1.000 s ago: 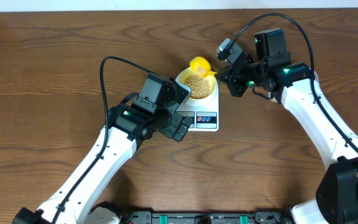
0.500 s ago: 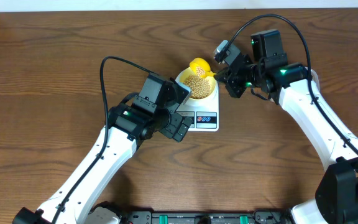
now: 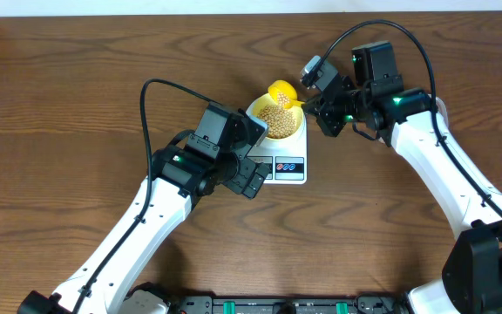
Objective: Scoop item into bowl and weigh 50g on scale
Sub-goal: 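Hold the scoop tilted over the bowl with the right gripper, shaking out beans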
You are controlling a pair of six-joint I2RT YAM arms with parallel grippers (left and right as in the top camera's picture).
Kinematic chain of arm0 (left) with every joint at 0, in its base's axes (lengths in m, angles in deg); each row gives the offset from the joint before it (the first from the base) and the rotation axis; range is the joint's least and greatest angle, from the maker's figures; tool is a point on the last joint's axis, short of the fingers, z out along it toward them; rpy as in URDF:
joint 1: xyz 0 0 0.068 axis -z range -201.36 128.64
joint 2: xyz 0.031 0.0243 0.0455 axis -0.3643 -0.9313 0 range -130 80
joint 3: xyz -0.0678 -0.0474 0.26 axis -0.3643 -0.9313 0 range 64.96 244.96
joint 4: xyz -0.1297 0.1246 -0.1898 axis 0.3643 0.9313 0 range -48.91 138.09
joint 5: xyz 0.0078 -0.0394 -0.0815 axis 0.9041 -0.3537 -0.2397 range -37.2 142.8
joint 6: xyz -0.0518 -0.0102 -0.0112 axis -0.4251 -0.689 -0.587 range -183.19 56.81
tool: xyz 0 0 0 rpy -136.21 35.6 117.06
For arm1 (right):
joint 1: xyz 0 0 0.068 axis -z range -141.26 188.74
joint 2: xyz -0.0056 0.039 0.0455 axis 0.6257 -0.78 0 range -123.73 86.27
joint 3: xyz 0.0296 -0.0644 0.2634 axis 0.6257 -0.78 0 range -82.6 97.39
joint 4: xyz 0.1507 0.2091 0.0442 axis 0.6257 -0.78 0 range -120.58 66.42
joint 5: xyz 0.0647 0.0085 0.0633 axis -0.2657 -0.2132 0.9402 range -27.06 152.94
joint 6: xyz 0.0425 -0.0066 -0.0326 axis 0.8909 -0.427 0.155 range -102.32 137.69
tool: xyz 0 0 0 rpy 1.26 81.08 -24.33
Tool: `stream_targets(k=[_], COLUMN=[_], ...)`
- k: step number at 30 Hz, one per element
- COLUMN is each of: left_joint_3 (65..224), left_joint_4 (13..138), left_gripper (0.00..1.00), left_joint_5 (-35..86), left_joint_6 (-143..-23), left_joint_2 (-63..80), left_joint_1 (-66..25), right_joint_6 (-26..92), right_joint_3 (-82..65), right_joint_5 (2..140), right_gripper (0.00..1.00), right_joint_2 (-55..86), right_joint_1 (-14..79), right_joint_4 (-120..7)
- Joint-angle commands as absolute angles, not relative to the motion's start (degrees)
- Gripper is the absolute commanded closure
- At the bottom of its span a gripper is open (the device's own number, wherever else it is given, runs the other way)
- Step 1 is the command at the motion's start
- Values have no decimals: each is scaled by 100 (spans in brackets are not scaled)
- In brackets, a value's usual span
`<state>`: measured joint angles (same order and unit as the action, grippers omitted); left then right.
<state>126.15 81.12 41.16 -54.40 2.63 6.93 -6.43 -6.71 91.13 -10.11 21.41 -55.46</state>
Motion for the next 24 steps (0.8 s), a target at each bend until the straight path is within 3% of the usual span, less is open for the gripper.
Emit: stream_targets(k=[1,14,24], left_joint_3=[12539,12539,12539], left_joint_4=[8112,8112,8112], left_gripper=[4,4,4], left_joint_5=[4175,4175,4175], left_joint_6=[-5472,-5472,-5472], left_joint_2=[252,252,252], left_joint_1=[695,695,695], right_joint_6=[-681,-873,-86], right_joint_3=[-671,-671,-671], right_joint_5=[9095,9008,9209], right_gripper=[99,99,99], right_joint_2=[-1042,-1042,-1039], right_joint_1=[2085,1999,1999], right_joint_4=[-5509,-5506,-5502])
